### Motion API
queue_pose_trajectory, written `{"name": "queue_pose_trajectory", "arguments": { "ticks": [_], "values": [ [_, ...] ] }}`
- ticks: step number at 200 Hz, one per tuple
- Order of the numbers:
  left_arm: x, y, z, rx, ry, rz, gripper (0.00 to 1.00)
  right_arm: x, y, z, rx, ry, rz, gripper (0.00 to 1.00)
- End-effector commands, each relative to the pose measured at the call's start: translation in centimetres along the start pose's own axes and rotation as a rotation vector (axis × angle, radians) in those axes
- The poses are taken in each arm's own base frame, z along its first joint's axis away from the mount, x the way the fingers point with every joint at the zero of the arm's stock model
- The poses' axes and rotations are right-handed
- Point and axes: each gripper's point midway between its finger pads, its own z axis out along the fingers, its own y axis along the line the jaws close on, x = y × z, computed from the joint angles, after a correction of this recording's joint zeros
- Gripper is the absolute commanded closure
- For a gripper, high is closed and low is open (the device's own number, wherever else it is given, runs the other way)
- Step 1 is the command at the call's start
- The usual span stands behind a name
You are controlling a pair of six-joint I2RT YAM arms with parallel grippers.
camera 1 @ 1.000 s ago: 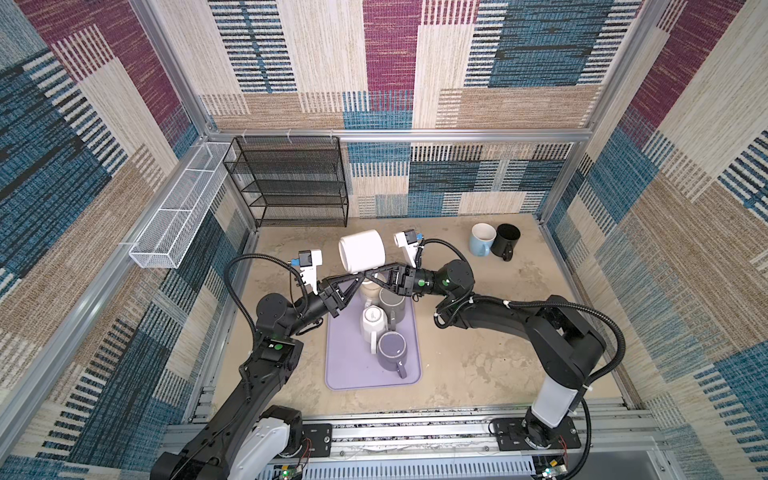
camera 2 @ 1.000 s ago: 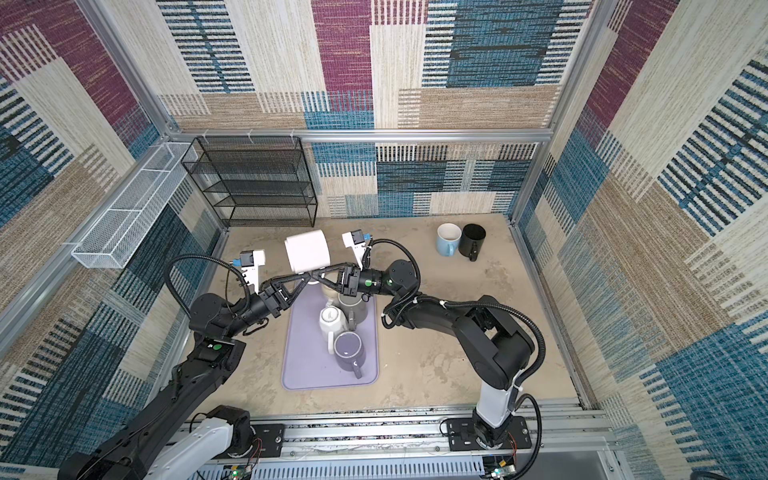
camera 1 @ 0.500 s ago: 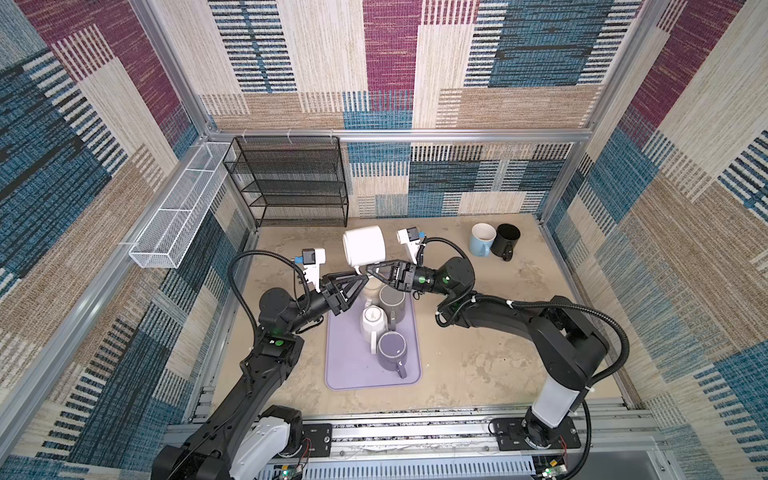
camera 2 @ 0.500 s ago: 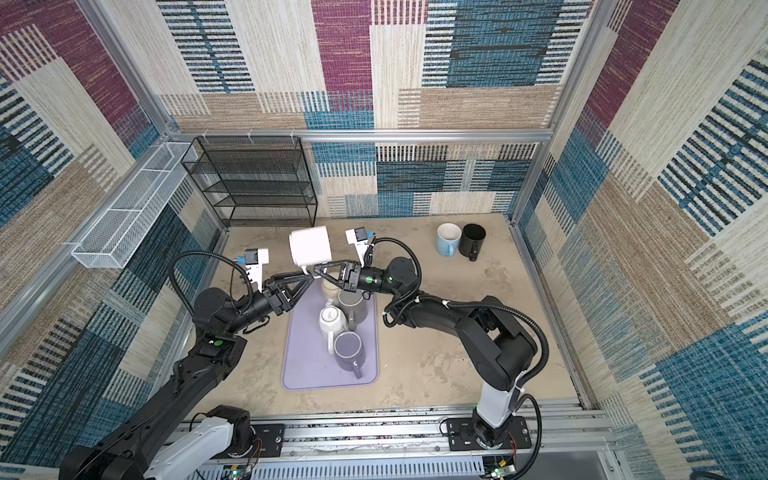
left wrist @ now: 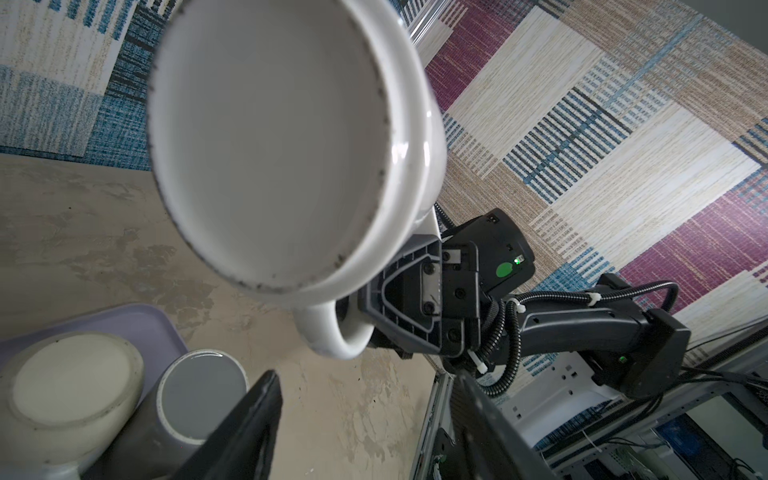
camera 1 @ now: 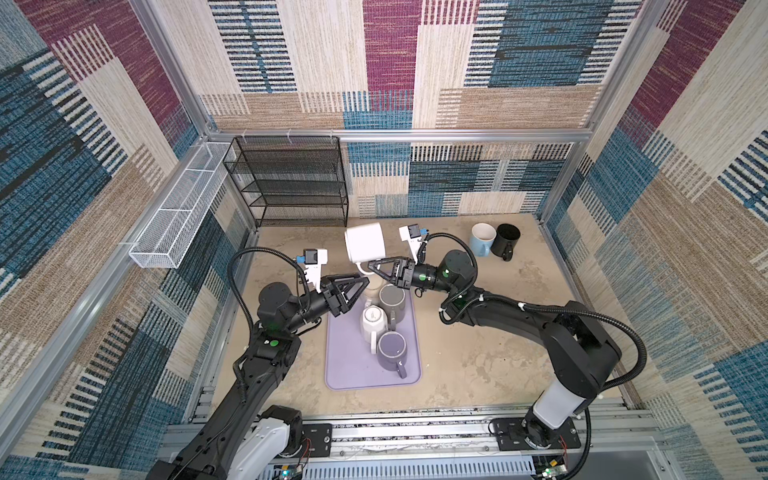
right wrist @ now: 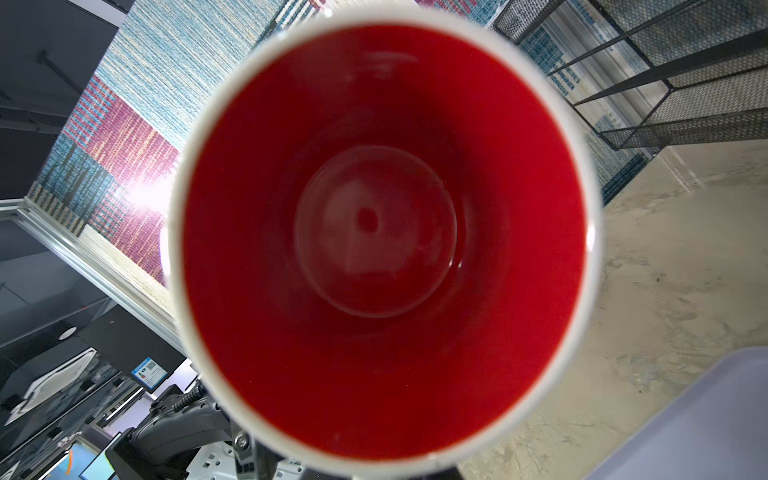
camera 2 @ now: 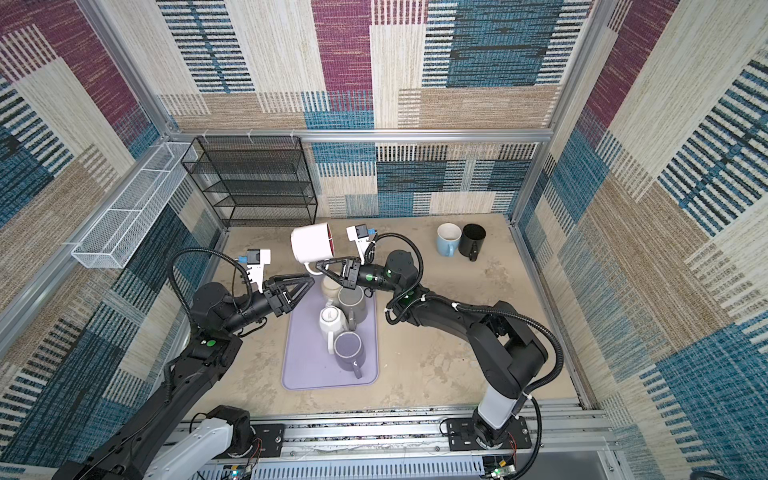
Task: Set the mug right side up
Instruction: 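Pull the mug away with the right gripper while the left gripper opens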
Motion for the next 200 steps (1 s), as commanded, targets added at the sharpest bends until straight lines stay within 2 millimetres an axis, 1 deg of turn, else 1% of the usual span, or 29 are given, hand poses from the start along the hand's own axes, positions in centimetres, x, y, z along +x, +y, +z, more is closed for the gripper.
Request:
{"name": "queue_pose_trajectory", "arguments": {
  "ticks": [1, 42, 88, 104, 109, 114, 133, 155, 200],
  "values": [
    [0.3, 0.8, -0.1, -0.048, 0.019, 0.016, 0.34, -1.7, 0.9, -0.2, 0.011, -0.044, -0.086, 1.0],
    [0.7, 1.6, -0.2, -0.1, 0.04, 0.018, 0.34, -3.1, -0.3, -1.5, 0.111, -0.062, -0.124, 1.0],
    [0.9, 3.5, -0.9, -0.242, 0.075, -0.002, 0.35, -4.8, -2.4, -4.0, 0.252, -0.079, -0.163, 1.0],
    [1.0, 4.1, -1.1, -0.294, 0.089, -0.007, 0.37, -5.4, -3.1, -4.8, 0.302, -0.081, -0.18, 1.0],
    [1.1, 4.2, -1.2, -0.299, 0.094, -0.009, 0.38, -5.5, -3.5, -5.2, 0.325, -0.08, -0.186, 1.0],
    [0.9, 4.7, -1.4, -0.334, 0.08, -0.008, 0.38, -5.7, -3.8, -5.5, 0.345, -0.077, -0.189, 1.0],
    [1.0, 5.0, -1.5, -0.351, 0.083, -0.013, 0.38, -6.4, -4.9, -6.8, 0.424, -0.073, -0.216, 1.0],
    [1.1, 5.2, -1.6, -0.364, 0.092, -0.013, 0.39, -7.0, -6.5, -8.3, 0.543, -0.06, -0.257, 1.0],
    [1.0, 5.0, -1.7, -0.369, 0.093, -0.01, 0.39, -8.1, -10.2, -12.0, 0.751, -0.02, -0.267, 1.0]
  ]
}}
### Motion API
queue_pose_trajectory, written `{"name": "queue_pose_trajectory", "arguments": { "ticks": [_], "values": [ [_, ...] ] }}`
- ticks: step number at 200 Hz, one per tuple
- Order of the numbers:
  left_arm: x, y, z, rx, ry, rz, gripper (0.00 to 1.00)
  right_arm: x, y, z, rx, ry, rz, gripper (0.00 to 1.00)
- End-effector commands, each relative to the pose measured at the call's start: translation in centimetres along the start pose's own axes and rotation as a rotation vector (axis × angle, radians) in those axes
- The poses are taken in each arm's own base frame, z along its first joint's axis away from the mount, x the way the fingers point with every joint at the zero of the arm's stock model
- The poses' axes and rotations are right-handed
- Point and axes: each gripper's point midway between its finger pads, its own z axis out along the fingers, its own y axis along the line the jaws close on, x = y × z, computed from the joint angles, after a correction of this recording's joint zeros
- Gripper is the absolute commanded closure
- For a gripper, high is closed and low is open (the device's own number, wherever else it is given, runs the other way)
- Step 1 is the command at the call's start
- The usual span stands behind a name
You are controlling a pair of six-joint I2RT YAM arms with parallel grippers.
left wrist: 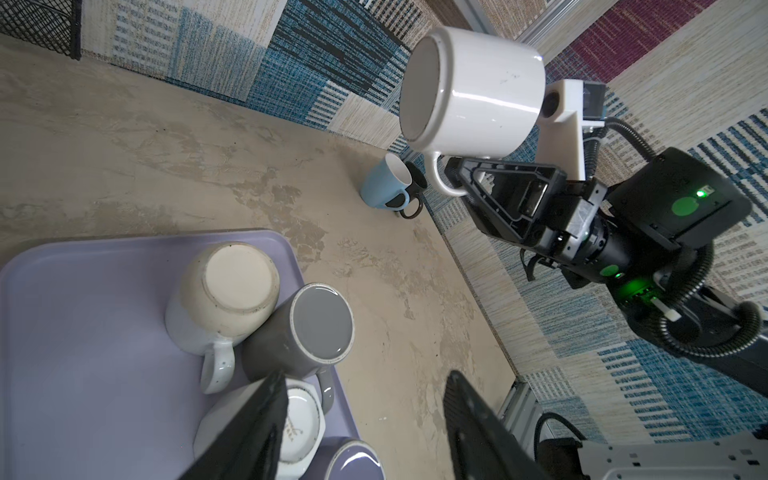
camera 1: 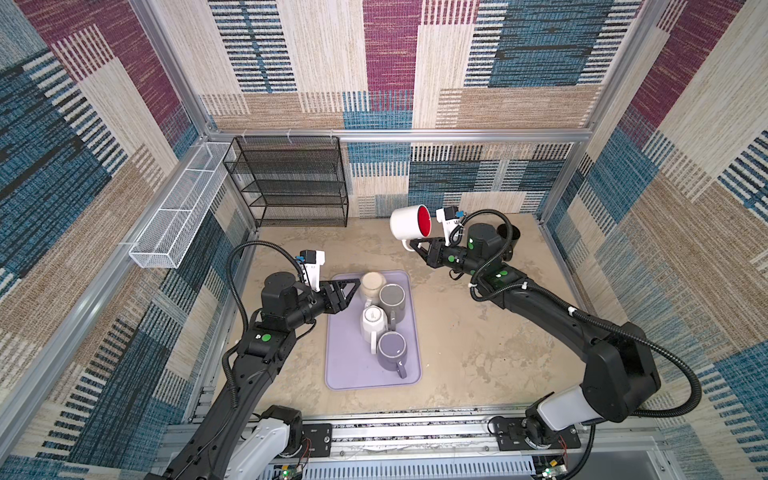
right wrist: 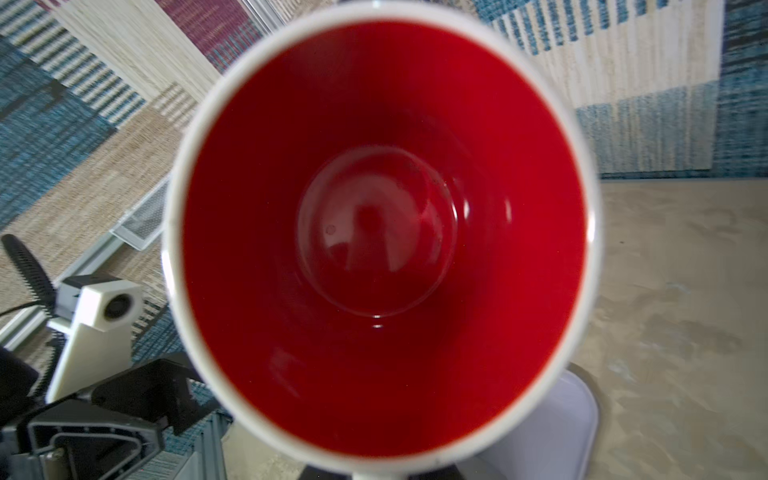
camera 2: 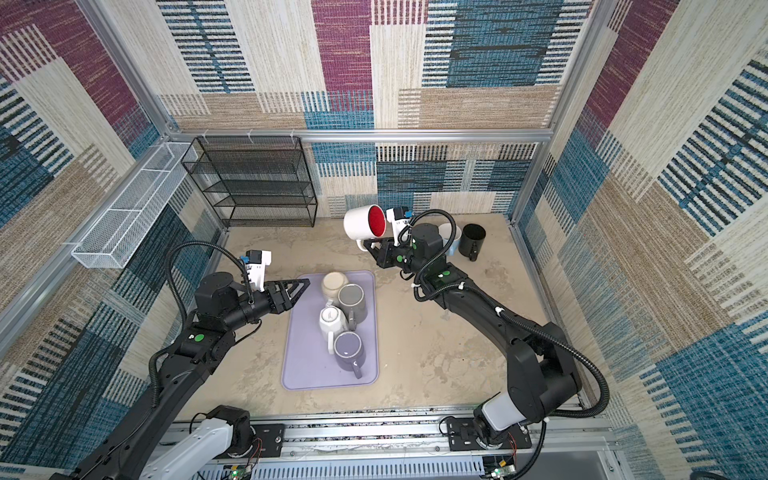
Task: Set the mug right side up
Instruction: 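Pull the mug away with the right gripper while the left gripper opens, then carry the red-lined mug toward the light blue mug and lower it upright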
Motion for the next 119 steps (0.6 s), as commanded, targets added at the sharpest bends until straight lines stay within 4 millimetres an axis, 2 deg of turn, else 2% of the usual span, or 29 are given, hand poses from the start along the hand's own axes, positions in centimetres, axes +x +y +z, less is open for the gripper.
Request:
{"name": "queue_pose_trajectory", "arguments": {
  "ticks": [1, 119],
  "values": [
    [-0.3, 0.0, -0.2, -0.014, -0.006, 0.035, 0.39, -0.7, -2.8, -0.6, 0.131, -0.002, -0.07, 1.0],
    [0.8, 1.7, -0.7, -0.129, 0.066, 0.051, 0.4, -1.7, -14.3, -1.7, 0.562, 0.07, -0.158, 1.0]
  ]
}}
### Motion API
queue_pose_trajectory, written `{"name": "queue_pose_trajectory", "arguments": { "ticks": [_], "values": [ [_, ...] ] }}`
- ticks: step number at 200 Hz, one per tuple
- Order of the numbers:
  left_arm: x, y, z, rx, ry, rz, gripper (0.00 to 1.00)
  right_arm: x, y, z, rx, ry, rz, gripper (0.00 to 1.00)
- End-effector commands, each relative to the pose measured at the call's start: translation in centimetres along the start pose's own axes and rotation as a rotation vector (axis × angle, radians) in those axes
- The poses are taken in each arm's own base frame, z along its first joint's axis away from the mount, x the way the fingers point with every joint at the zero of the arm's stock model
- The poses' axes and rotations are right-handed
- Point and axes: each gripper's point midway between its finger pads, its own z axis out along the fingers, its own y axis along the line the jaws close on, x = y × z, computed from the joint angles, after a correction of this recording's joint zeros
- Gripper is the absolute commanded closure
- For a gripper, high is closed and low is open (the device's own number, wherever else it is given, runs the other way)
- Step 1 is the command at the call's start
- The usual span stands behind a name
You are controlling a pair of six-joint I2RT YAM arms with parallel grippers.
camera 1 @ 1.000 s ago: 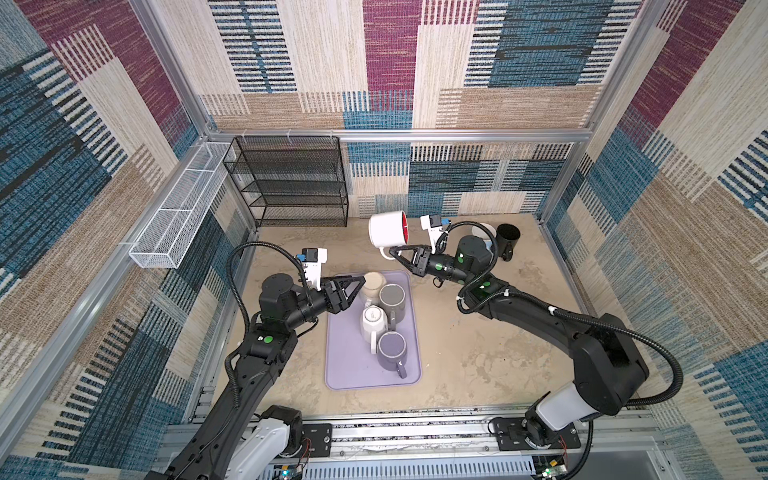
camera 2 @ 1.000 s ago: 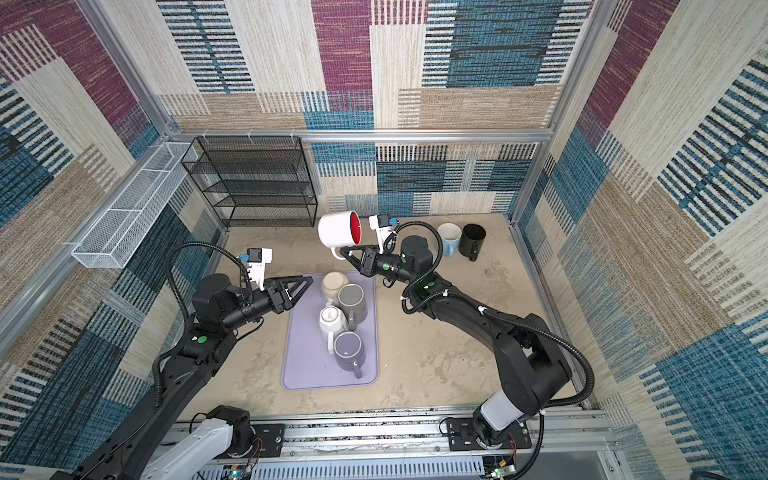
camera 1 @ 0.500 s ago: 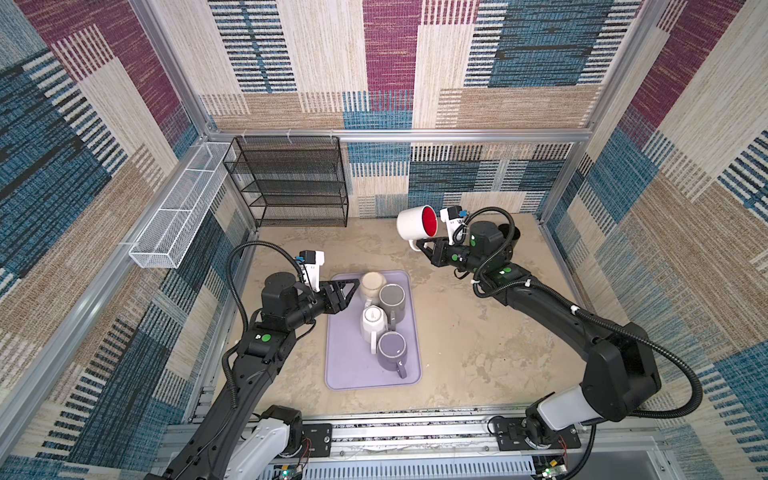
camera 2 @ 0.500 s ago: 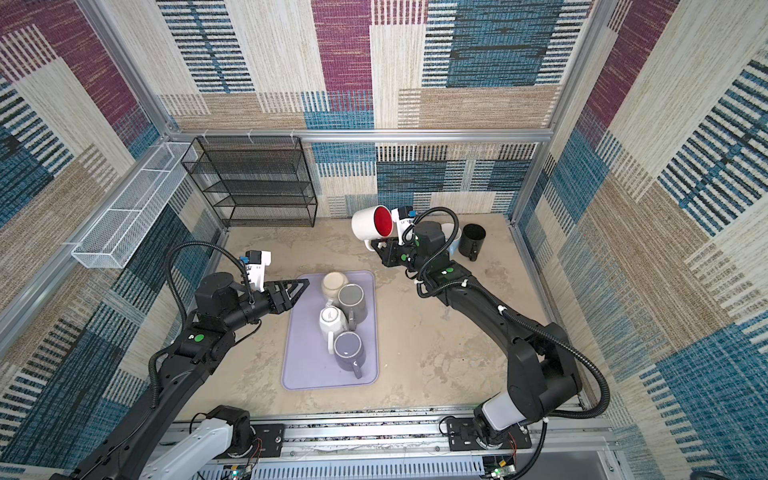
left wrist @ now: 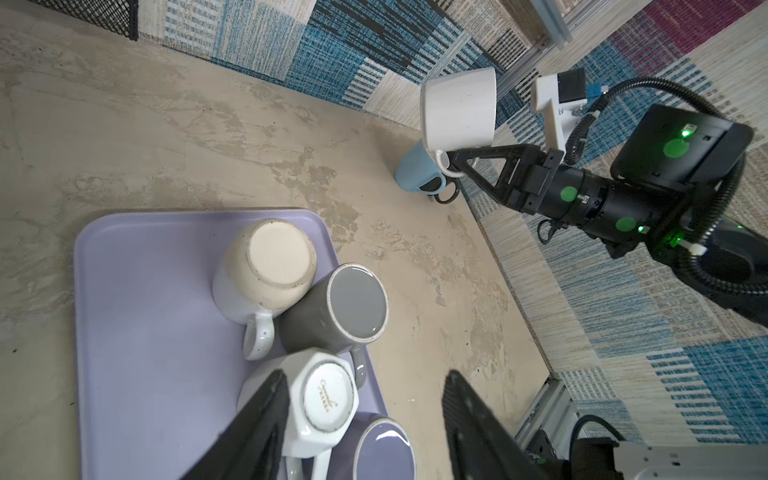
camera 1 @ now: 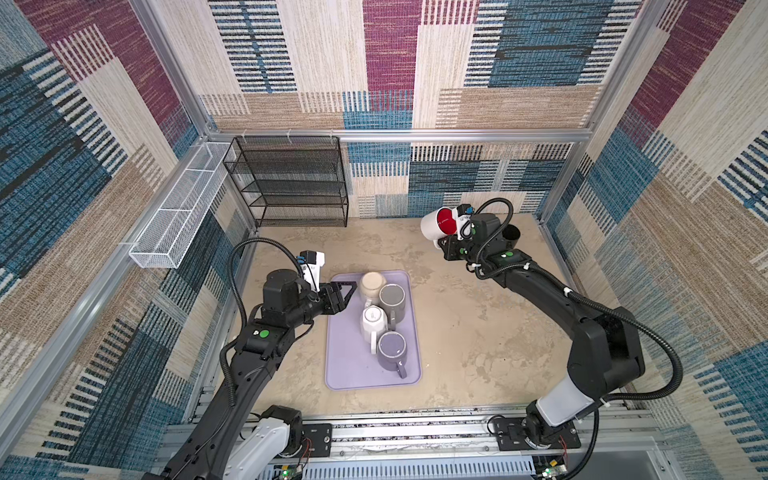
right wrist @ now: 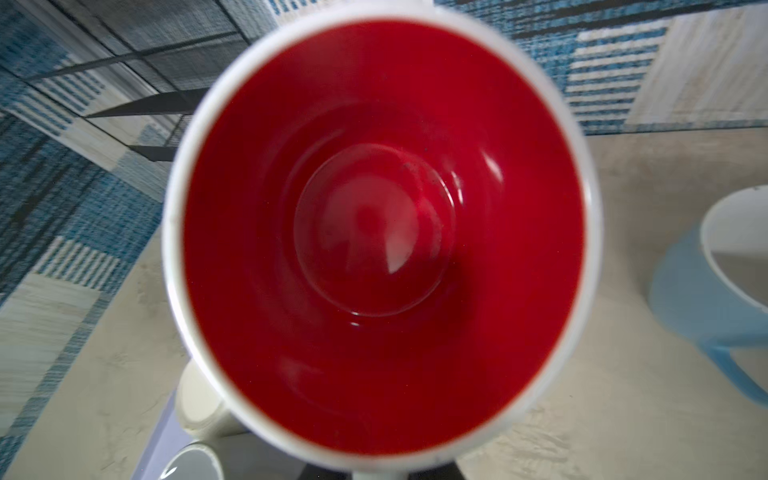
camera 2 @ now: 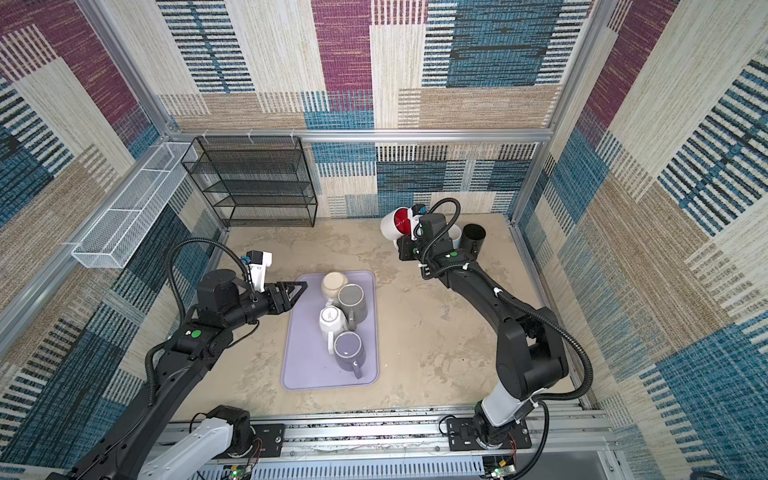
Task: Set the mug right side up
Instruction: 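Carry the red-lined mug toward the light blue mug and lower it upright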
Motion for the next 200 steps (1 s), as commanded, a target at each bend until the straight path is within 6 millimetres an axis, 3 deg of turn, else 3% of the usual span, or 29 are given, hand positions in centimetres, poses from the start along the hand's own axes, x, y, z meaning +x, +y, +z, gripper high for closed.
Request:
{"name": "queue_pose_trajectory", "arguments": {
  "ticks": [1, 68, 200],
  "values": [
    [0.0, 0.1, -0.4, -0.02, 0.001, 0.038, 0.4, -1.8, -1.8, 0.3, 0.093, -0.06, -0.054, 1.0],
    [0.3, 0.4, -0.7, -0.042, 0.01, 0.051, 0.4, -0.9, -6.1, 2.8, 0.246, 0.014, -0.068, 1.0],
    [0.4, 0.1, -0.9, -0.033, 0.026, 0.062, 0.42, 2.2, -12.0, 7.6, 0.367, 0.196, -0.052, 1.0]
  ]
}}
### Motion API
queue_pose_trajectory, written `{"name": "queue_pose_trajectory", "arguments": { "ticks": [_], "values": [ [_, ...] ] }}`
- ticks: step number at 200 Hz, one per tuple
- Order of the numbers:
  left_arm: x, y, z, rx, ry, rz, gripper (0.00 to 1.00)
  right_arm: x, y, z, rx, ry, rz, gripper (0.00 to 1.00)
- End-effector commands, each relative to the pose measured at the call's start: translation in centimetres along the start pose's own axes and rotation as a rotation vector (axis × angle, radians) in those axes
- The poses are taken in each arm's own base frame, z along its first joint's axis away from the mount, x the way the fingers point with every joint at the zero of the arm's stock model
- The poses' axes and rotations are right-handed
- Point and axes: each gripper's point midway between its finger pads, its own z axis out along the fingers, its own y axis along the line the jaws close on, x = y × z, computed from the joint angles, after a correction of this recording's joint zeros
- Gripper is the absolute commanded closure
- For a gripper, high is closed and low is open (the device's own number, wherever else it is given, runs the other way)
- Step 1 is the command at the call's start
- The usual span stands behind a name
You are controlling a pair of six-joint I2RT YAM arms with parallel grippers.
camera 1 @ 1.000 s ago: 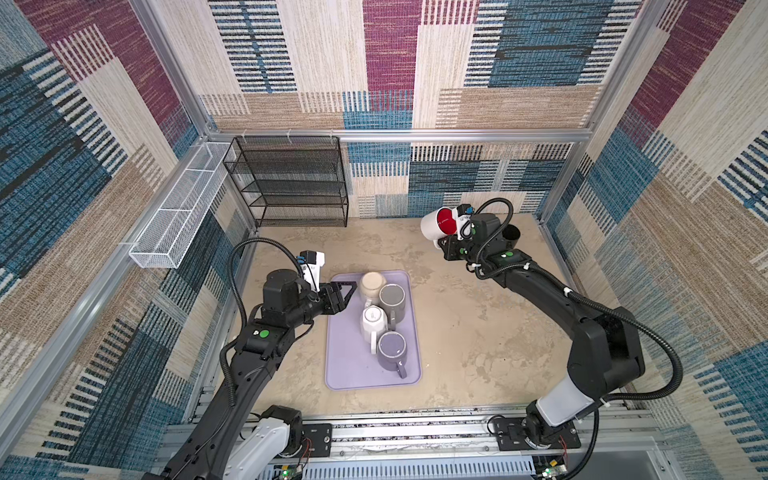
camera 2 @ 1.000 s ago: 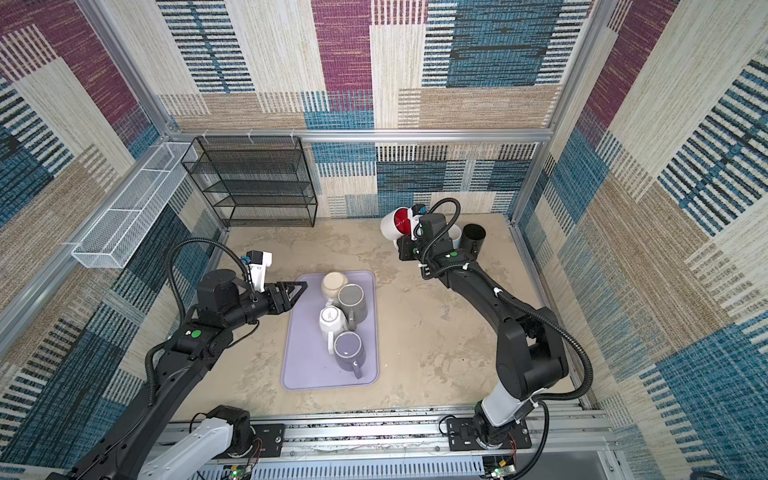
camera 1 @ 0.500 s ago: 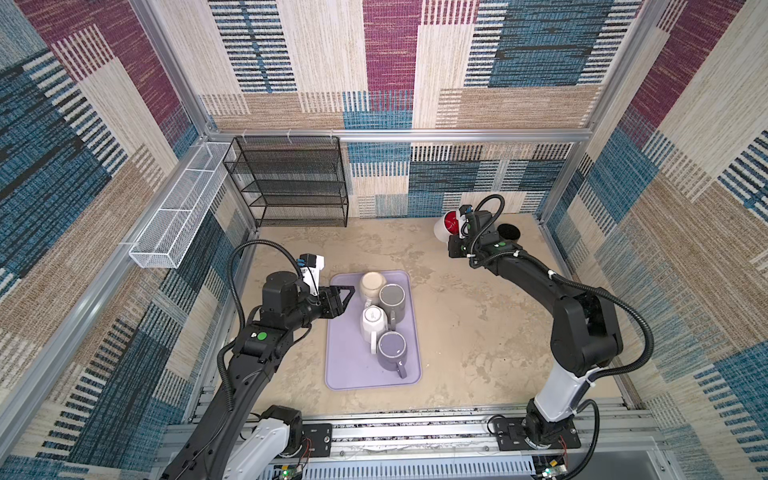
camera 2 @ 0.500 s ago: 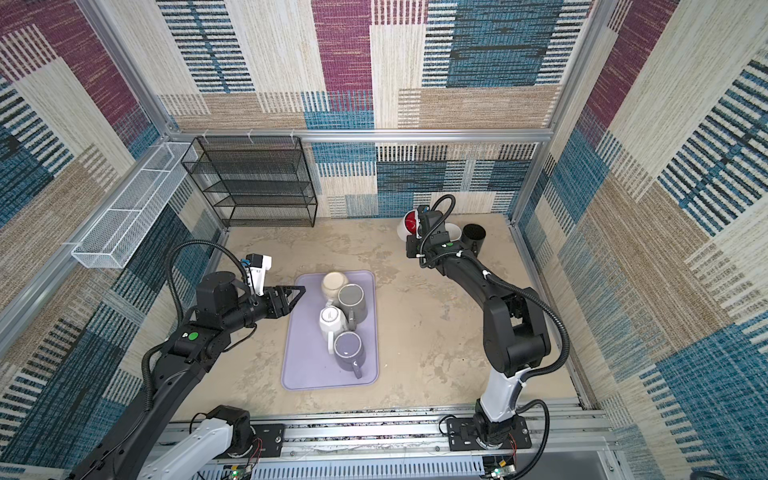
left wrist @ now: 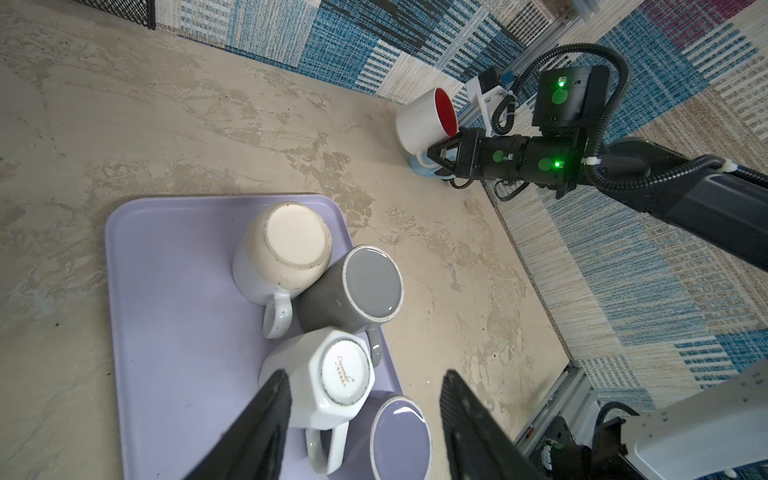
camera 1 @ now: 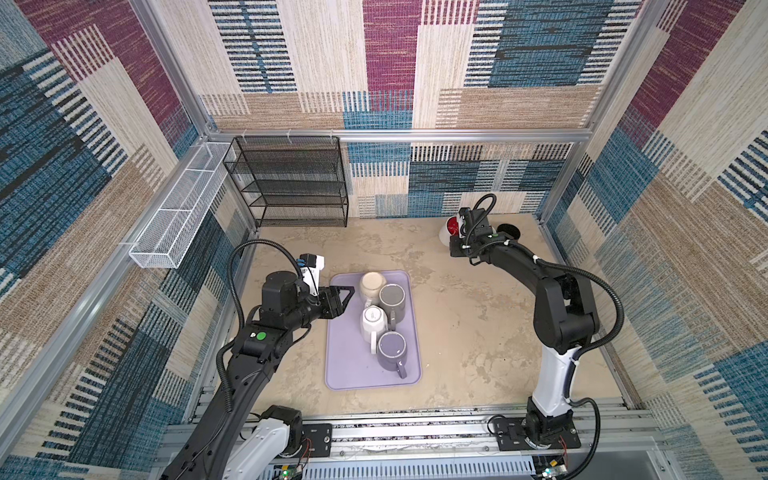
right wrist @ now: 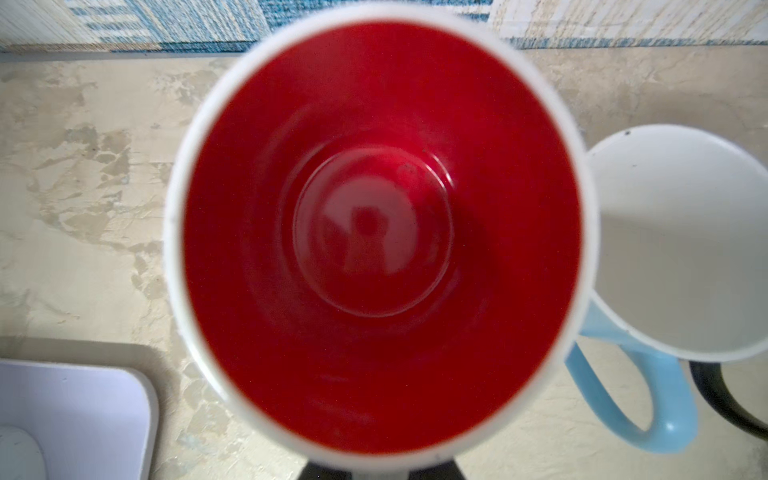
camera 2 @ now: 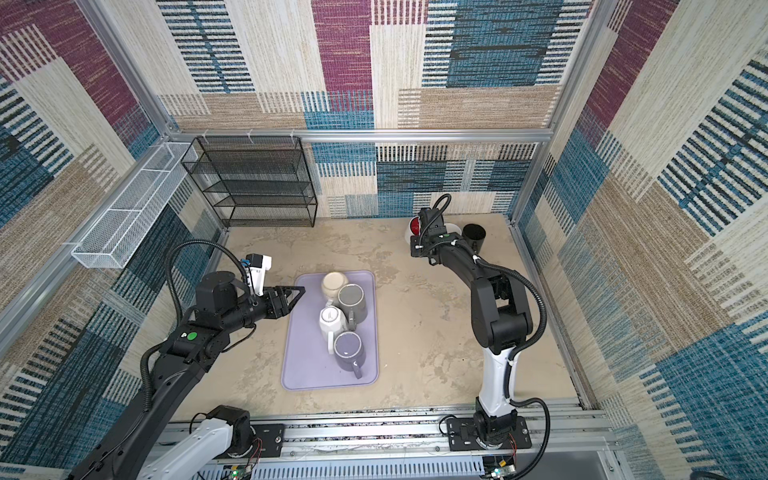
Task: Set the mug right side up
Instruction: 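Carry the red-lined mug toward the light blue mug and lower it upright, then set the red-lined mug upright on the table beside the light blue mug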
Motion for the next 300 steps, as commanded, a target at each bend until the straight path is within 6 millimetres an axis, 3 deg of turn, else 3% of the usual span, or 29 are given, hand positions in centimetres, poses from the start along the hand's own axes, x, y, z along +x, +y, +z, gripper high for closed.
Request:
{"name": "queue_pose_trajectory", "arguments": {
  "ticks": [1, 8, 16, 153, 300],
  "values": [
    [-0.2, -0.2, -0.2, 0.003, -0.002, 0.034, 0.42, -0.7, -0.8, 0.5, 0.032, -0.017, -0.008, 1.0],
    [-0.2, -0.2, -0.2, 0.003, -0.003, 0.036, 0.42, -0.2, -1.1, 0.9, 0.037, 0.0, -0.01, 1.0],
    [-0.3, -0.2, -0.1, 0.003, -0.001, 0.035, 0.42, -1.2, -1.1, 0.8, 0.038, -0.017, -0.01, 1.0],
    [-0.2, -0.1, -0.1, -0.003, 0.006, 0.043, 0.42, 0.5, -1.6, 3.5, 0.065, 0.065, -0.024, 1.0],
    [0.2, 0.1, -0.1, -0.006, 0.015, 0.041, 0.42, 1.6, -1.8, 4.6, 0.074, 0.104, -0.022, 1.0]
  ]
}}
